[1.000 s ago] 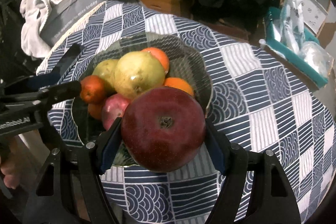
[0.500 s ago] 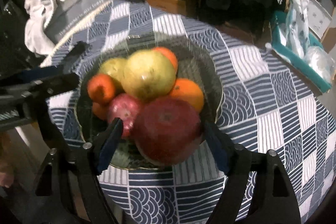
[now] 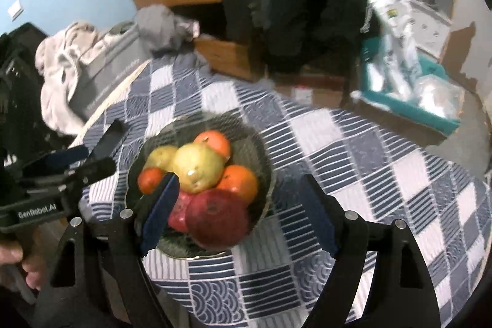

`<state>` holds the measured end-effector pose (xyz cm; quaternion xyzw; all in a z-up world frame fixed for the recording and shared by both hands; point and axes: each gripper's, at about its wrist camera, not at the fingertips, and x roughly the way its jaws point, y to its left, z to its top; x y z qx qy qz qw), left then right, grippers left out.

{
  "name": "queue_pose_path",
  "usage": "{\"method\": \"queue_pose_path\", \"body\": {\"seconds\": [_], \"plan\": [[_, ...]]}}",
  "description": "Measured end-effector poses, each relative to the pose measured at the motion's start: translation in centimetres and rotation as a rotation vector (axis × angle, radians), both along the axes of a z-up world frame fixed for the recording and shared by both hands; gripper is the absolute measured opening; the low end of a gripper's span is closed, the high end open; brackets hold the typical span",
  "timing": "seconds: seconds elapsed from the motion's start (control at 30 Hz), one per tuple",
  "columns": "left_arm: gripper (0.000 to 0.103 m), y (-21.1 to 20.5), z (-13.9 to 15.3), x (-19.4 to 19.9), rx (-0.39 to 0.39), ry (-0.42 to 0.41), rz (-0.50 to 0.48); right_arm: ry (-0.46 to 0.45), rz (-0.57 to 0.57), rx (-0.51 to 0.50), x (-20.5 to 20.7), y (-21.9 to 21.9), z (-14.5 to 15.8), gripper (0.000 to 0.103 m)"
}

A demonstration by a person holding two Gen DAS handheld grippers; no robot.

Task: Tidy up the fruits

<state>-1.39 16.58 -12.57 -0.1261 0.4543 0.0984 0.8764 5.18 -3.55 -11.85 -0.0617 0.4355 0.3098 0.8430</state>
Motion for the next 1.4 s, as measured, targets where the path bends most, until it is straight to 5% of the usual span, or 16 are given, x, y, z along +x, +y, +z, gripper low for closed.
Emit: {"method": "queue_pose_path", "body": {"seconds": [0.67, 1.03, 1.4], "plan": [[0.086, -4.1, 6.2, -0.1, 0.049, -0.15, -0.066, -0.224, -0.141, 0.013, -1.7, -6.2, 8.0, 0.081], [0.102, -6.4, 9.8, -0.7, 0.085, -0.251, -0.085, -0.289, -0.208, 0.035, -2.6, -10.0, 10.5, 0.084], [0.102, -9.4, 11.9, -0.7, 0.151, -0.297, -0.129, -0.336, -0.286, 0.055, -3.6, -14.1, 11.8, 0.088]]}}
